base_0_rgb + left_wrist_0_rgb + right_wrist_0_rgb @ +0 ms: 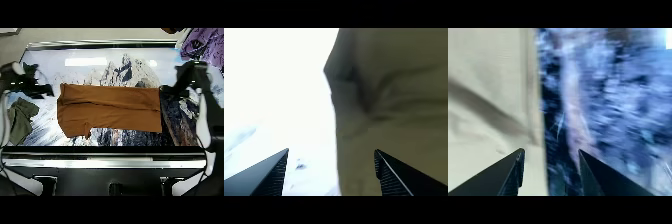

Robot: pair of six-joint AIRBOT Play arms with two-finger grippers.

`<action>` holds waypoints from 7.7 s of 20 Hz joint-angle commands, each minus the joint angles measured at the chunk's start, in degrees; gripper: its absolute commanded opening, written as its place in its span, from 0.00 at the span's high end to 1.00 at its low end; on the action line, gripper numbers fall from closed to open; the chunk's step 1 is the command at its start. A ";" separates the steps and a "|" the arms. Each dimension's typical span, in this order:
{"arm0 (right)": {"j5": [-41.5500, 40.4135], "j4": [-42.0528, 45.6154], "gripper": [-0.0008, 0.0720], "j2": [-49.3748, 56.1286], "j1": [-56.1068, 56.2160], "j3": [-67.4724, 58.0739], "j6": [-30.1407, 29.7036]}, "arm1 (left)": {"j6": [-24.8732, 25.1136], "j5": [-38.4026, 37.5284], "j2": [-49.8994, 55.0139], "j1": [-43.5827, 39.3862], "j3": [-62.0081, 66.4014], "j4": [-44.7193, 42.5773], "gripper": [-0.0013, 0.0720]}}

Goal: Fold the clothes and pants, and hang the long-sleeved shirts on hangers.

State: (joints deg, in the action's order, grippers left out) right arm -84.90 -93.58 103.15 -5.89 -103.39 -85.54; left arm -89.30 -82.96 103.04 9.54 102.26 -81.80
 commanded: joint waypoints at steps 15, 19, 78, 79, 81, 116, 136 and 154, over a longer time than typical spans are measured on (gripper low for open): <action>6.91 -24.00 0.43 -22.56 -17.79 39.63 -12.41 | 17.33 24.28 -31.28 10.01 -70.29 41.07 0.15; 8.33 -24.26 0.44 -22.56 -17.77 40.65 -12.83 | 17.38 26.71 -28.87 6.08 -70.29 43.91 0.33; 28.26 -23.45 0.95 -13.55 -4.28 35.26 -7.15 | 5.20 8.55 -0.28 -2.84 -10.84 24.90 0.96; 29.22 -21.18 0.95 -13.00 -3.69 35.26 -5.53 | 5.20 8.85 1.05 -2.82 -9.35 24.81 0.96; 30.21 -19.56 0.95 -12.61 -3.67 35.26 -3.89 | 4.63 9.42 3.13 -2.82 -7.13 24.81 0.96; 15.50 -41.31 0.89 1.51 -12.70 26.58 -16.70 | -4.17 10.95 -2.47 -4.11 3.28 8.66 0.41; 4.90 -21.62 0.95 -26.97 -12.85 11.02 3.96 | -7.41 53.66 20.79 -50.69 3.28 61.46 0.96; 4.07 -26.12 0.95 -27.54 -7.19 11.04 9.81 | -15.69 27.80 9.05 -37.24 3.39 34.34 0.96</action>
State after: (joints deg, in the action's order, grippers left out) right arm -81.23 -118.04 75.64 -16.67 -92.31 -79.15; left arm -99.94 -41.82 118.50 -34.81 105.60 -29.43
